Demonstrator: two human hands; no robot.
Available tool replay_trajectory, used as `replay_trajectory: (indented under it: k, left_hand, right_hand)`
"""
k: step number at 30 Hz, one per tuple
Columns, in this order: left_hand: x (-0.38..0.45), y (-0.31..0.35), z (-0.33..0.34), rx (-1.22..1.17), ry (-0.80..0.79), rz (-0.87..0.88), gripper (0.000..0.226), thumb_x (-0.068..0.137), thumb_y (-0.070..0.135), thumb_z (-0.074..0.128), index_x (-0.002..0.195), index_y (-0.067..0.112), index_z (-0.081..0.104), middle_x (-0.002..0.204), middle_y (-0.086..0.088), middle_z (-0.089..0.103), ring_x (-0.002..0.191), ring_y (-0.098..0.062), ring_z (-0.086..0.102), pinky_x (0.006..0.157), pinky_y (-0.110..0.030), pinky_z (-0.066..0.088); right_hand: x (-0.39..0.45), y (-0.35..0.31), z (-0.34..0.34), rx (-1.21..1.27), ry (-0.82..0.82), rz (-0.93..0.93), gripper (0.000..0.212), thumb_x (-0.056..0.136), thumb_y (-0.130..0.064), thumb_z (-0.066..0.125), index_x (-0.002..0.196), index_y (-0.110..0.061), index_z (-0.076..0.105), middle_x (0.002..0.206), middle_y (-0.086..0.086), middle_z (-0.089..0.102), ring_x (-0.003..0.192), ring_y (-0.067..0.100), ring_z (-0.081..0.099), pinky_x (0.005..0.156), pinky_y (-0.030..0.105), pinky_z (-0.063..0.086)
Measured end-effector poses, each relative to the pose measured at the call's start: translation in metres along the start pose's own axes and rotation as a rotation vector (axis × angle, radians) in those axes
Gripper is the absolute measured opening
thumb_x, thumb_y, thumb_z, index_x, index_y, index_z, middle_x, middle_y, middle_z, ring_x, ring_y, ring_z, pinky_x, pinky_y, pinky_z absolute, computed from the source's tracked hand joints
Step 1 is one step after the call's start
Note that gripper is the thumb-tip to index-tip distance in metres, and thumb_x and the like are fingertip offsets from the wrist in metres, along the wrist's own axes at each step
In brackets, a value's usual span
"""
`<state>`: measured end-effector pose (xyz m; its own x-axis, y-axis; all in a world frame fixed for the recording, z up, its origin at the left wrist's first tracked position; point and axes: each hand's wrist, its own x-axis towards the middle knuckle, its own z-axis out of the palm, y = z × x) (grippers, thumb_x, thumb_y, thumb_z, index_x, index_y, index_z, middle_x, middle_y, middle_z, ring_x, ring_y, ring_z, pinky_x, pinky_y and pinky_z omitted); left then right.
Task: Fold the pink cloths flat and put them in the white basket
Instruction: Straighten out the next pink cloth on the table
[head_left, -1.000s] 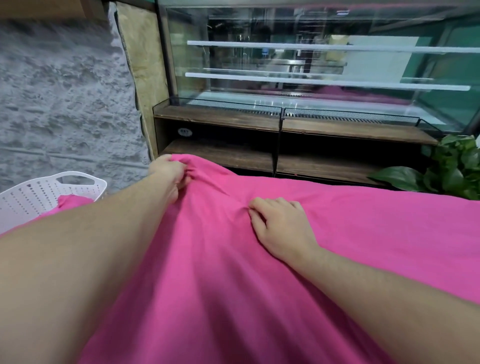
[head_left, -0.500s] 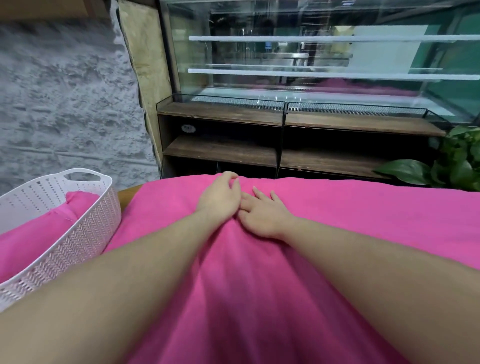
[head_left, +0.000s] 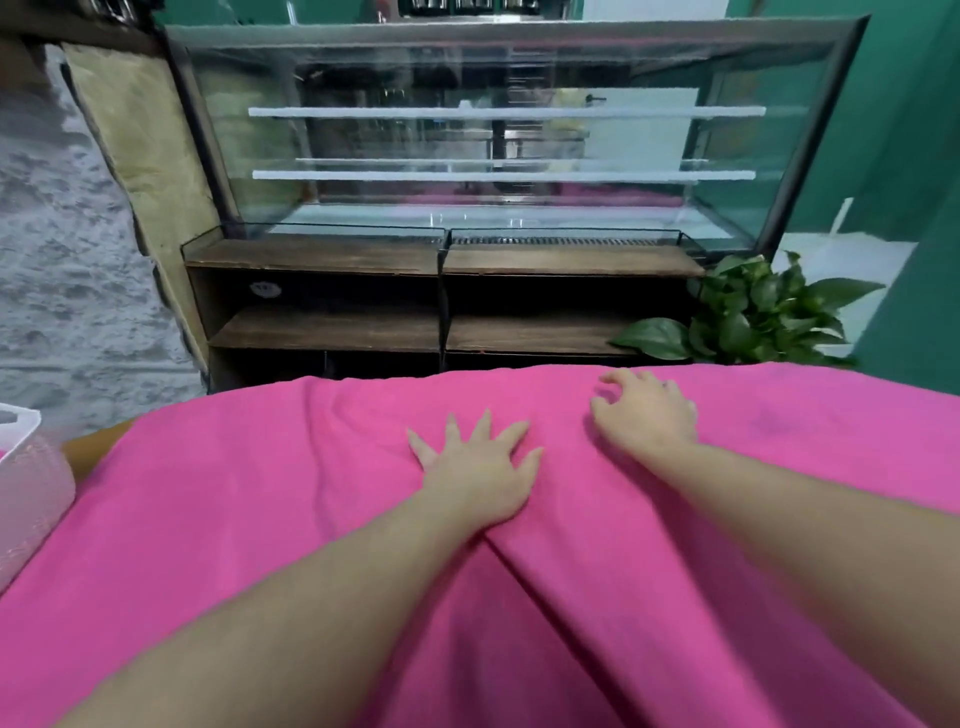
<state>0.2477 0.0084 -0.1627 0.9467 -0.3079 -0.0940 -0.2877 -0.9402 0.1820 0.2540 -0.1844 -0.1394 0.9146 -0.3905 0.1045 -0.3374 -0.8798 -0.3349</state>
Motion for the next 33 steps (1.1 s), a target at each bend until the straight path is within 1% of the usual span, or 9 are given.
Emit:
replay_trajectory:
  k: [4, 9, 12, 14, 16, 19, 24, 27, 33]
  left_hand:
    - [0.005, 0.019, 0.005, 0.113, -0.042, -0.035, 0.061, 0.092, 0.073, 0.007, 0.15, 0.057, -0.002, 0.166, 0.004, -0.007, 0.15, -0.039, -0.009, 0.107, -0.076, -0.012]
    - [0.019, 0.029, 0.002, 0.17, -0.06, -0.021, 0.059, 0.093, 0.072, 0.004, 0.15, 0.056, -0.004, 0.166, 0.005, -0.008, 0.151, -0.038, -0.009, 0.111, -0.072, -0.011]
    - [0.029, 0.033, 0.003, 0.123, -0.059, -0.028, 0.058, 0.096, 0.068, 0.005, 0.151, 0.054, -0.003, 0.166, 0.008, -0.009, 0.151, -0.034, -0.01, 0.114, -0.068, -0.007]
    - [0.036, 0.033, 0.004, 0.101, -0.055, -0.035, 0.059, 0.097, 0.066, 0.006, 0.153, 0.049, -0.003, 0.165, 0.011, -0.009, 0.152, -0.03, -0.01, 0.116, -0.066, -0.006]
    - [0.045, 0.032, 0.003, 0.093, -0.052, -0.037, 0.061, 0.098, 0.065, 0.007, 0.154, 0.045, -0.003, 0.165, 0.013, -0.01, 0.152, -0.026, -0.01, 0.116, -0.066, -0.006]
    - [0.062, 0.031, 0.001, 0.087, -0.056, -0.045, 0.059, 0.099, 0.062, 0.006, 0.155, 0.045, -0.003, 0.164, 0.015, -0.01, 0.152, -0.022, -0.009, 0.116, -0.066, -0.005]
    - [0.092, 0.026, -0.003, 0.083, -0.059, -0.035, 0.055, 0.1, 0.058, 0.007, 0.154, 0.047, -0.002, 0.164, 0.018, -0.009, 0.153, -0.02, -0.007, 0.116, -0.066, -0.005]
    - [0.106, 0.022, -0.003, 0.078, -0.055, -0.009, 0.055, 0.101, 0.057, 0.008, 0.154, 0.047, 0.001, 0.164, 0.019, -0.006, 0.153, -0.018, -0.005, 0.117, -0.064, -0.004]
    - [0.104, 0.015, -0.002, -0.094, -0.002, 0.12, 0.052, 0.106, 0.043, 0.012, 0.155, 0.034, 0.026, 0.165, 0.01, 0.012, 0.152, -0.009, 0.007, 0.122, -0.051, -0.003]
  right_hand:
    - [0.017, 0.07, -0.023, -0.091, -0.044, 0.263, 0.055, 0.091, -0.051, 0.045, 0.138, -0.023, 0.046, 0.147, 0.012, 0.041, 0.14, 0.035, 0.03, 0.113, 0.052, 0.025]
    - [0.036, 0.123, -0.051, 0.092, -0.017, 0.435, 0.055, 0.08, -0.043, 0.06, 0.128, -0.022, 0.044, 0.121, 0.012, 0.061, 0.118, 0.035, 0.054, 0.1, 0.043, 0.041]
    - [0.054, 0.141, -0.048, 0.334, -0.007, 0.433, 0.041, 0.069, -0.025, 0.068, 0.106, -0.023, 0.051, 0.081, 0.008, 0.067, 0.069, 0.028, 0.065, 0.068, 0.035, 0.055]
    - [0.057, 0.14, -0.048, 0.474, 0.027, 0.372, 0.01, 0.079, -0.012, 0.06, 0.085, -0.019, 0.064, 0.067, 0.006, 0.062, 0.049, 0.023, 0.051, 0.039, 0.02, 0.039]
    - [0.065, 0.139, -0.047, 0.54, 0.061, 0.294, 0.028, 0.087, -0.006, 0.048, 0.081, -0.023, 0.07, 0.065, -0.002, 0.06, 0.048, 0.018, 0.043, 0.03, 0.019, 0.027]
    - [0.077, 0.14, -0.052, 0.587, 0.234, 0.262, 0.042, 0.083, -0.003, 0.039, 0.082, -0.029, 0.072, 0.087, -0.007, 0.068, 0.058, 0.015, 0.049, 0.047, 0.024, 0.034]
    - [0.088, 0.14, -0.058, 0.696, 0.499, 0.342, 0.046, 0.087, -0.007, 0.037, 0.105, -0.031, 0.072, 0.125, -0.006, 0.064, 0.104, 0.02, 0.06, 0.085, 0.028, 0.047]
    - [0.088, 0.141, -0.049, 0.694, 0.401, 0.391, 0.05, 0.086, -0.008, 0.038, 0.122, -0.03, 0.064, 0.128, -0.005, 0.061, 0.104, 0.023, 0.057, 0.09, 0.032, 0.048]
    - [0.067, 0.131, -0.041, 0.103, 0.141, 0.2, 0.045, 0.089, -0.026, 0.049, 0.131, -0.039, 0.055, 0.149, -0.003, 0.039, 0.137, 0.025, 0.03, 0.106, 0.043, 0.026]
